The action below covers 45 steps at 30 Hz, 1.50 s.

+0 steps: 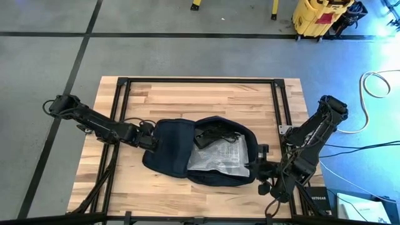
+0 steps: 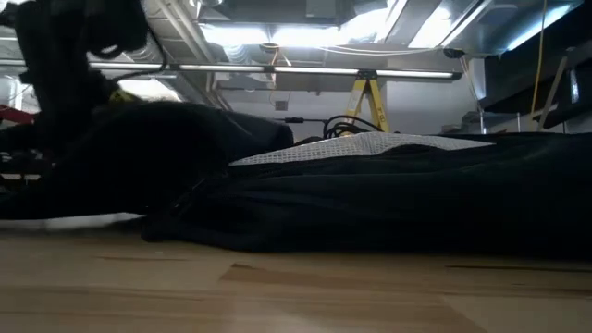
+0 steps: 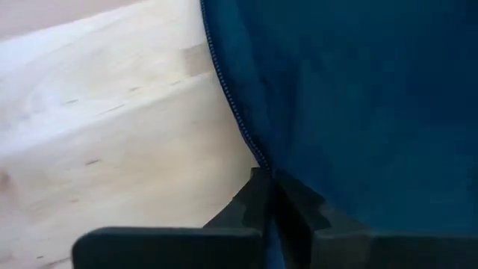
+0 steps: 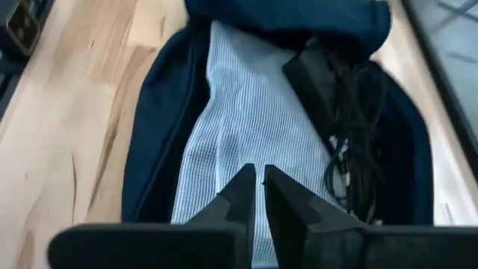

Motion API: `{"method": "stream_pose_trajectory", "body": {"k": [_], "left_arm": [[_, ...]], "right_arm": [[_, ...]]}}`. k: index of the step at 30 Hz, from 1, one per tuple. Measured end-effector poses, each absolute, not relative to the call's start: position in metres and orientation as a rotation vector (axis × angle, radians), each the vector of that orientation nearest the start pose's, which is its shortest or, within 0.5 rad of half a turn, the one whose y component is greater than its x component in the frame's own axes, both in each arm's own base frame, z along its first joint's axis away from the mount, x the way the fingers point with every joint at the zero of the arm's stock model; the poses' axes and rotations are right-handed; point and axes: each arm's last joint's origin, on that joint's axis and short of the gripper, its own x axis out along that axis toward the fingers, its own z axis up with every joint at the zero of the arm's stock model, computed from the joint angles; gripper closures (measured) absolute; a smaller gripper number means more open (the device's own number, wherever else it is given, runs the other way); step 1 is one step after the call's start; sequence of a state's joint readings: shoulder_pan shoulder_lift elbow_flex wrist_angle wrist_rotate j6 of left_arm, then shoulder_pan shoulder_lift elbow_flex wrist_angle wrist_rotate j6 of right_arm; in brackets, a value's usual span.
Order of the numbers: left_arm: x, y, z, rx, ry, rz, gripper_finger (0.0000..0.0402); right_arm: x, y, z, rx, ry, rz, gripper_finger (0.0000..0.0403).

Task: Unpack backpack
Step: Close the black backpack

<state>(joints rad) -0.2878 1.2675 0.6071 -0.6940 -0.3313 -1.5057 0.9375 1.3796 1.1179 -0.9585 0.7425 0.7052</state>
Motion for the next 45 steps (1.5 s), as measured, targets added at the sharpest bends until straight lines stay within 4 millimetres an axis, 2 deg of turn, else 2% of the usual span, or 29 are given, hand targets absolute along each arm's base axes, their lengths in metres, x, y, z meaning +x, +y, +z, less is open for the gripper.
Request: {"method": "stream_pose_trajectory", "body": {"k": [5,9,17,20,23,29,34,37,41,45], "left_arm": [[0.201,-0.05,0.181,-0.896,0.892,0.877,0.0401],[0.217,-0.056,0.211,-0.897,0.801,0.805,0.0401],[0.249,-0.068,0.306,-0.886,0.544,0.611,0.0402],[0.265,-0.067,0.33,-0.866,0.462,0.553,0.0402],[0.289,-0.064,0.343,-0.844,0.383,0.503,0.0401],[0.358,-0.053,0.343,-0.785,0.325,0.365,0.0401],[0.406,-0.037,0.336,-0.722,0.306,0.364,0.0401],[0.433,-0.036,0.323,-0.716,0.29,0.273,0.0401],[0.458,-0.037,0.3,-0.77,0.27,0.128,0.0394],[0.467,-0.037,0.281,-0.805,0.31,0.126,0.0376]], "right_arm": [[0.162,0.196,0.276,-0.274,0.71,-0.148,0.0401],[0.15,0.201,0.27,-0.293,0.648,-0.134,0.0402],[0.119,0.189,0.226,-0.175,0.563,-0.128,0.0403],[0.113,0.183,0.211,-0.143,0.535,-0.114,0.0403],[0.109,0.177,0.199,-0.125,0.514,-0.108,0.0403],[0.104,0.166,0.189,-0.099,0.499,-0.104,0.0403],[0.098,0.166,0.201,-0.065,0.451,-0.061,0.0403],[0.091,0.165,0.208,-0.039,0.424,-0.031,0.0403],[0.087,0.162,0.214,-0.01,0.413,-0.009,0.0403],[0.087,0.161,0.215,0.002,0.429,0.008,0.0403]]}}
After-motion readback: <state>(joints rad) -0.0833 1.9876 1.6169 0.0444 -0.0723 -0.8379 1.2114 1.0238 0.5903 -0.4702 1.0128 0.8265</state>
